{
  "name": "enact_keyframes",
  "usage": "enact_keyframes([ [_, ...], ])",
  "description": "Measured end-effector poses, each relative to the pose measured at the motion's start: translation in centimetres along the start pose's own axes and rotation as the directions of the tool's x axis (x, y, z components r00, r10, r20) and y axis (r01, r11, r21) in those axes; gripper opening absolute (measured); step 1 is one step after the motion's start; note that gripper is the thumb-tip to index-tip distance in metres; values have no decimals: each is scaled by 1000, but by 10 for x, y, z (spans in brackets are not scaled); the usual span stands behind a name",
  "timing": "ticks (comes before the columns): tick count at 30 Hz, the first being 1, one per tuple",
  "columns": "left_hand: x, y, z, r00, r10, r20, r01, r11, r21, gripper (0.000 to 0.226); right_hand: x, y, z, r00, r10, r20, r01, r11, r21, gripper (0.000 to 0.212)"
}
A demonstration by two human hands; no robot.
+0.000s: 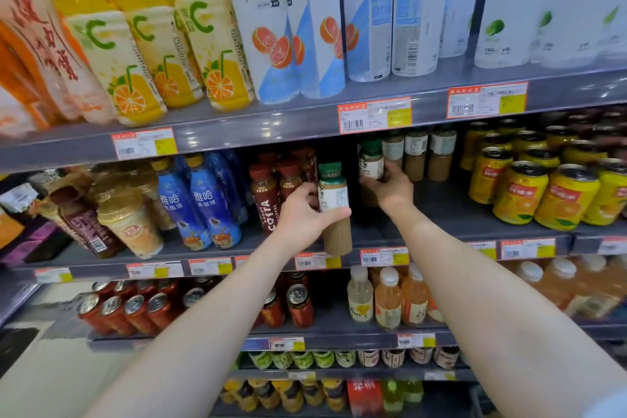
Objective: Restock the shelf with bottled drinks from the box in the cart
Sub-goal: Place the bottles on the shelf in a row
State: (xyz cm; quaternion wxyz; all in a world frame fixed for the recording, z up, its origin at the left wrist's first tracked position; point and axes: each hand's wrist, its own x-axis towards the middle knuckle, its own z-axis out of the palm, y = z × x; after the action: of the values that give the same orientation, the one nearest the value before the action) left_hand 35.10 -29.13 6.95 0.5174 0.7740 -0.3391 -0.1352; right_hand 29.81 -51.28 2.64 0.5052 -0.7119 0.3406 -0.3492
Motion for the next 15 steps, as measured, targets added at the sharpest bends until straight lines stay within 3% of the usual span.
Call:
enact_keyframes([
  [10,4,8,-3,1000,1,-9,-1,999,38,57,12,-2,5,1000,8,-7,-8,998,-68,52],
  [15,9,12,4,1000,-22,-16,22,1000,-8,62,14,-5,3,1000,2,-7,-3,996,-94,51],
])
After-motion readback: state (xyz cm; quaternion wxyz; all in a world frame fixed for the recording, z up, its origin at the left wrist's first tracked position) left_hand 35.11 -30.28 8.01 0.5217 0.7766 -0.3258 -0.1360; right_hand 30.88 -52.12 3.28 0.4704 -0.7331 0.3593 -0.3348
